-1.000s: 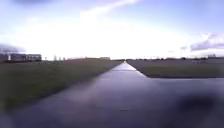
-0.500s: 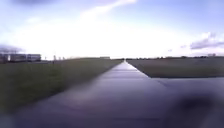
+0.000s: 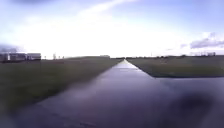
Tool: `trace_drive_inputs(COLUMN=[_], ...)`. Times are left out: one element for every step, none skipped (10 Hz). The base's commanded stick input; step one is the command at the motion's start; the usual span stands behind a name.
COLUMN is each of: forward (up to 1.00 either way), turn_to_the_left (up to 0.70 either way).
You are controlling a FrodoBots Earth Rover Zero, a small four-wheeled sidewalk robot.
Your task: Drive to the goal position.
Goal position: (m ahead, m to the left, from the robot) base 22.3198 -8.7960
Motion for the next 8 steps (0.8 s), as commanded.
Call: trace_drive_inputs(forward=[0.45,0.45,0.45,0.45,0.45,0.45,0.45,0.45], turn_to_the_left=[-0.27,-0.27,-0.27,-0.27,-0.27,-0.27,-0.27,-0.24])
